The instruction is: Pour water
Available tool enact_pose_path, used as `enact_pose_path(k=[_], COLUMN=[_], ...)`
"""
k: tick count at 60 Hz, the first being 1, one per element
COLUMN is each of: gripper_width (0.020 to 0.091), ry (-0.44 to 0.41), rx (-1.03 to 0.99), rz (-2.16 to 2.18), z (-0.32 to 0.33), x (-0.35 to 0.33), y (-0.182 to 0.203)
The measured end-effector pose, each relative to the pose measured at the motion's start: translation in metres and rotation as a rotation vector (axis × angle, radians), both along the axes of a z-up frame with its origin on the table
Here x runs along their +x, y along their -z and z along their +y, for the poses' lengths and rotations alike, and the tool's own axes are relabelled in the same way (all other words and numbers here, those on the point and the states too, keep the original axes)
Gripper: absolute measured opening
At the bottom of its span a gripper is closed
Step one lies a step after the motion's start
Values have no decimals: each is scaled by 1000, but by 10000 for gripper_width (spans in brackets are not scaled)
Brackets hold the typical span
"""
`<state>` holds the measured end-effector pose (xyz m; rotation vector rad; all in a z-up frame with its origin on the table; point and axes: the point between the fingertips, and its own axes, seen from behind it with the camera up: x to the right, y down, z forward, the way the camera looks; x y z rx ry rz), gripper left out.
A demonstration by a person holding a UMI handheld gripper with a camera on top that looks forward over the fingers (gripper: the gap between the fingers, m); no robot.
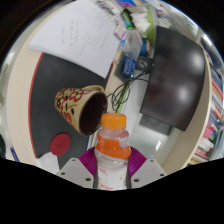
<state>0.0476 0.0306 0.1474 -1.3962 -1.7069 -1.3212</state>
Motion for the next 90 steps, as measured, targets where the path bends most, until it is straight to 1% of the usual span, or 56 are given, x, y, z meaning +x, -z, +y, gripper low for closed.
enact_pose_path(k=[5,12,16,24,30,36,42,47,55,63,65,71,73,76,81,86,87,90], gripper_width=[374,373,373,373,370,372,373,373,372,373,374,386,395,428,516,571,587,671], ry=[45,57,92,172,251,322,365,383,400,403,376,364,358,342,328,352,358,371], rx=[-2,32,51,82,111,142,152,137,109,99,116,133,138,146,150,153,152,168], rz=[242,596,815,1250,1506,1688,1778,1812,1831,1840,1858,1875,1868,1848,1809,1777,1771,1758], z=[-7,-16,-23,-23,-20,-13,-3,5,12,15,15,14,13,11,10,7,6,1], x=[-13,-36,-43,-29,-5,21,35,46,48,53,53,58,58,56,52,54,54,57], y=[-10,-43,-59,-87,-89,-75,-50,-25,16,43,40,40,40,40,40,41,41,37])
